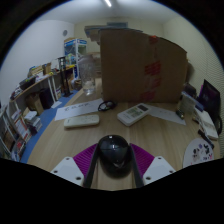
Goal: Arrange mouse
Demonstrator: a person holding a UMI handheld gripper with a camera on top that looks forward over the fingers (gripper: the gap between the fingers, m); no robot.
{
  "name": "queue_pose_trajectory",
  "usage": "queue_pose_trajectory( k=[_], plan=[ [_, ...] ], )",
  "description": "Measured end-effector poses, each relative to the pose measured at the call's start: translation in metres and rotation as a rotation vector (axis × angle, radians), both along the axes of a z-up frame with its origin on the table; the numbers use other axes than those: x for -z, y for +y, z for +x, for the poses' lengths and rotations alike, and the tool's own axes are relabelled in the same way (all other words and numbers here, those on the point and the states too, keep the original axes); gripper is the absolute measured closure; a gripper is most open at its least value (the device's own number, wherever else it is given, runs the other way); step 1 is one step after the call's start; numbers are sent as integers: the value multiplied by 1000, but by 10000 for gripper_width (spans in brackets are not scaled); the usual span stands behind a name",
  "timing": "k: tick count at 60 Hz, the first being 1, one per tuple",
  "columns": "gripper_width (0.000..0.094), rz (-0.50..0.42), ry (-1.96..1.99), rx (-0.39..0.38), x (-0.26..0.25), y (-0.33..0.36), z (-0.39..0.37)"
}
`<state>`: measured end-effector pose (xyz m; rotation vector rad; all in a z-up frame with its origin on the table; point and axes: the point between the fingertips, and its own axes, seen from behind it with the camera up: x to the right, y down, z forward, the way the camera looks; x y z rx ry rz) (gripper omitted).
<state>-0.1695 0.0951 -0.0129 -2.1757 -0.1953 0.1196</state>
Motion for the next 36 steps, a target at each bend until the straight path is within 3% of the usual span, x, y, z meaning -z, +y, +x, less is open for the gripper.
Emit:
queue_pose_trajectory(
  k=[6, 10, 18, 27, 36],
  plan=[
    [396, -18, -9, 25, 2, 1, 2],
    [481, -39, -10, 53, 3, 1, 5],
    [569, -84, -1, 24, -7, -8, -2],
    [572, 156, -13, -99, -140, -20, 8],
    [576, 360, 32, 45, -256, -23, 129]
  ],
)
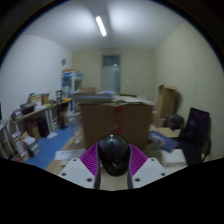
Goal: Arrange mouse
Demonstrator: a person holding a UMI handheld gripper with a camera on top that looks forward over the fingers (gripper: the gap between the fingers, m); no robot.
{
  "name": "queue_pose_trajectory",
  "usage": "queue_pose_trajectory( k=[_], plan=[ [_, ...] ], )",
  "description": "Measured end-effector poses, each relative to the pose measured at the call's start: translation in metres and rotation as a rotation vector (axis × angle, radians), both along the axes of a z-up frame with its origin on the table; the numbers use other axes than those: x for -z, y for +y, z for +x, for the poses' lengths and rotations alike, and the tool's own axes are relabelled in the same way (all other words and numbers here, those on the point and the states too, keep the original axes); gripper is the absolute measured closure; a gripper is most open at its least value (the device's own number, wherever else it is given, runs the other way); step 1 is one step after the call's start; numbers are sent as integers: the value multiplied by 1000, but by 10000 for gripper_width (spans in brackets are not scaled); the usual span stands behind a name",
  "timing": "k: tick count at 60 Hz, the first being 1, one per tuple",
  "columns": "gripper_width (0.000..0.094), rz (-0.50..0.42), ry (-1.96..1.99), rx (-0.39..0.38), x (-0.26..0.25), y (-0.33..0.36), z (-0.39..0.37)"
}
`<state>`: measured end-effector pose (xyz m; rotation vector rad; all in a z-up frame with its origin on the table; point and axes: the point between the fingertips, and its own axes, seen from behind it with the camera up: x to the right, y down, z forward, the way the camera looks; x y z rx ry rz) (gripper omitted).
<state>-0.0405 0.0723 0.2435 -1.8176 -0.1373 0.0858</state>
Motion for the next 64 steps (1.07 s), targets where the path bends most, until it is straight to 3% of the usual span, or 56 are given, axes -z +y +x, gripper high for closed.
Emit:
queue_pose_trajectory(
  k=[5, 11, 17, 27, 28, 32, 36, 37, 42, 43, 46, 48, 64],
  plan=[
    [577, -18, -15, 115, 13, -9, 90],
    [580, -161, 9, 199, 92, -20, 158],
    [577, -312, 13, 211, 187, -30, 180],
    [553, -426, 10, 210, 258, -44, 178],
    [549, -388, 2, 209, 255, -39, 179],
    [524, -399, -27, 209, 258, -40, 179],
    [385, -411, -24, 209, 257, -39, 178],
    [405, -415, -21, 206, 257, -38, 178],
    [293, -457, 1, 197, 257, -42, 180],
    [188, -468, 7, 196, 256, -43, 181],
    [18, -488, 31, 190, 252, -52, 180],
    [82, -482, 43, 192, 244, -58, 180],
    [101, -443, 127, 195, 161, -164, 164]
  ],
)
